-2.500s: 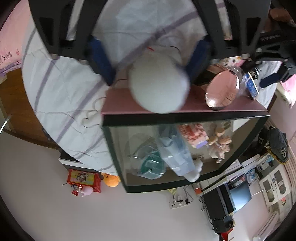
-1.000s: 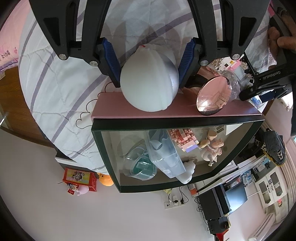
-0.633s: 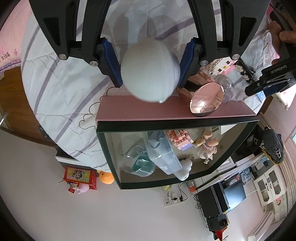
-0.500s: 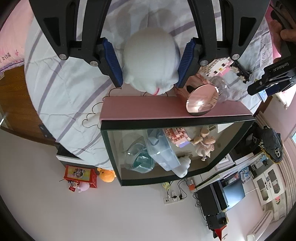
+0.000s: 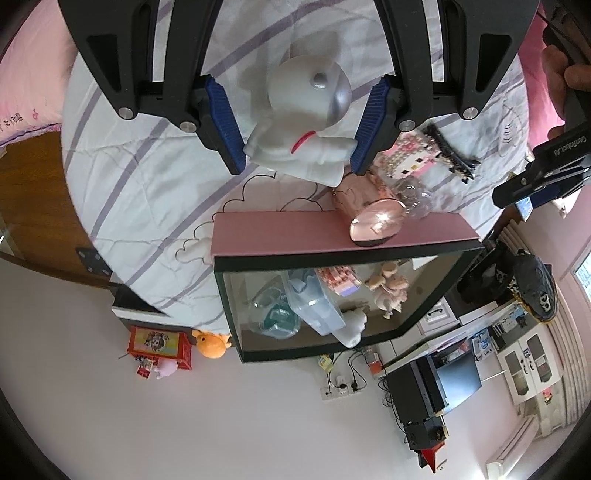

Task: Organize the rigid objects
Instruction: 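Lift the blue pen box and white robot figure into the pink box, release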

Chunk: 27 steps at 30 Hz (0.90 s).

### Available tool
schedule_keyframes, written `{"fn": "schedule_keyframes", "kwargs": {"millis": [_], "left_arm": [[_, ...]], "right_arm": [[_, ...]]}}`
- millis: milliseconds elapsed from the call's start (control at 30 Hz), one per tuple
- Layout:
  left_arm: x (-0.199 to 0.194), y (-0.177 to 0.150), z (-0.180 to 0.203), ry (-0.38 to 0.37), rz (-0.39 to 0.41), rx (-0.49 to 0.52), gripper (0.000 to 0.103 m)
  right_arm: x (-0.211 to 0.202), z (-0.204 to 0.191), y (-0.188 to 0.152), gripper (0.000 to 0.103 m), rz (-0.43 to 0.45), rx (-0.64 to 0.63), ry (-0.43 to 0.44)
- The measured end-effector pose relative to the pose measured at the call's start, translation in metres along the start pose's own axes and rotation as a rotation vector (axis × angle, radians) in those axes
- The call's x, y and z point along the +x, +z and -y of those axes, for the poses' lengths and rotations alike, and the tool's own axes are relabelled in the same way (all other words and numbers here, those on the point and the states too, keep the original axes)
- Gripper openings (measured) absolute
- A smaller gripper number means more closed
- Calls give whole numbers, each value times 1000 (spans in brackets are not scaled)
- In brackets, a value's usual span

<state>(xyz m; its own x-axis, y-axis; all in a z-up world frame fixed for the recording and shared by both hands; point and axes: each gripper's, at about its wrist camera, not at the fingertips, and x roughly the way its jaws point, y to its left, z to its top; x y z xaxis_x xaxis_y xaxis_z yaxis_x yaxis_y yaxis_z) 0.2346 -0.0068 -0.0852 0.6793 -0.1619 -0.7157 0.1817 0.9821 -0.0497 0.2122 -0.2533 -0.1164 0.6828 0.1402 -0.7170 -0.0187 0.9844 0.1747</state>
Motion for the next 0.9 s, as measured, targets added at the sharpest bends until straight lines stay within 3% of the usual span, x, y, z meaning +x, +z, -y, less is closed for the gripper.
{"fn": "schedule_keyframes", "kwargs": {"millis": [233,500,700,900], "left_arm": [[-21,26,13,-12,65,15,85],[-21,79,30,-24,119,26,85],[2,124,40,-28,142,36,85],[44,169,46,-4,145,34,85]], "right_arm": [[-32,-13,21,60,75,-33,33],[-42,-23,73,60,140,-73,69],[-22,-18,124,60,152,-72,90],[25,-6,177,60,121,-59,82]]}}
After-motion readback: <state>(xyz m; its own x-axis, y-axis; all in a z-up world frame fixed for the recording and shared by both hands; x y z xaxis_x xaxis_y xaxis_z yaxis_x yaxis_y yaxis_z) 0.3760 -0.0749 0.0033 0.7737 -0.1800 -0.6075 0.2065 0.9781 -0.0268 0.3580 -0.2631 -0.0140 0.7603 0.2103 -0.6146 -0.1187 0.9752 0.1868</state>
